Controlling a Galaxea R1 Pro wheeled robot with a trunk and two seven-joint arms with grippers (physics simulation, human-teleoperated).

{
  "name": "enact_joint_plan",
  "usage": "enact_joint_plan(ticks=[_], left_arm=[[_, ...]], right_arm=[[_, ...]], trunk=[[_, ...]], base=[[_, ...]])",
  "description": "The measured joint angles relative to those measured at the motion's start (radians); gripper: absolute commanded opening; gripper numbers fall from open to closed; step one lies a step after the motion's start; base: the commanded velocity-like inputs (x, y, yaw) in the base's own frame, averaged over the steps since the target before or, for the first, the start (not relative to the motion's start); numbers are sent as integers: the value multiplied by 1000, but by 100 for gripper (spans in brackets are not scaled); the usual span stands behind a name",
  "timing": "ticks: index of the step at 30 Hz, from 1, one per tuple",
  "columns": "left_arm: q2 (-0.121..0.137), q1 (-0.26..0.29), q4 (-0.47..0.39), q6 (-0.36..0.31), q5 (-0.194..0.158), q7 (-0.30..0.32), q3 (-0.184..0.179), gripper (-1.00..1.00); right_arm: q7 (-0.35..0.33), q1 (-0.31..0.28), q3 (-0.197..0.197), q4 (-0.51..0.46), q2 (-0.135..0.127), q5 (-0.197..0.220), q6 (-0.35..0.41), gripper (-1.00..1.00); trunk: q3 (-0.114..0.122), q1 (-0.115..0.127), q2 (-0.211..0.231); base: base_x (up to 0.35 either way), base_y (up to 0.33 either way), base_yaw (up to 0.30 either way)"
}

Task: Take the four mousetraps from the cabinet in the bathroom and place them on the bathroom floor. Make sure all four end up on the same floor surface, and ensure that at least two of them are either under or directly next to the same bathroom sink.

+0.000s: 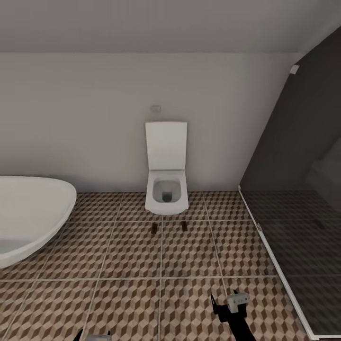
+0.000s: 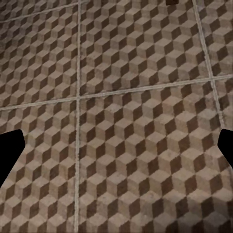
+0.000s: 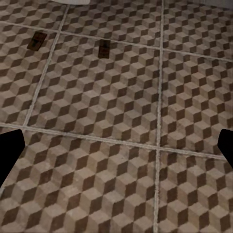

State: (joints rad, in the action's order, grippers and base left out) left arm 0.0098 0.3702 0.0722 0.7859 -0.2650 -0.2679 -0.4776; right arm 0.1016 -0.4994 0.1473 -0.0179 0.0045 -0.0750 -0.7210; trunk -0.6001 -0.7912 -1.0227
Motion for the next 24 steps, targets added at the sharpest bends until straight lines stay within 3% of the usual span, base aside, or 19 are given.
enact_joint_plan(ticks=[24], left_arm=[[0, 0, 0, 0, 0, 0, 0, 100]], right_arm=[[0, 0, 0, 0, 0, 0, 0, 100]], trunk=[[75, 92, 168]], base=[[0, 0, 0]])
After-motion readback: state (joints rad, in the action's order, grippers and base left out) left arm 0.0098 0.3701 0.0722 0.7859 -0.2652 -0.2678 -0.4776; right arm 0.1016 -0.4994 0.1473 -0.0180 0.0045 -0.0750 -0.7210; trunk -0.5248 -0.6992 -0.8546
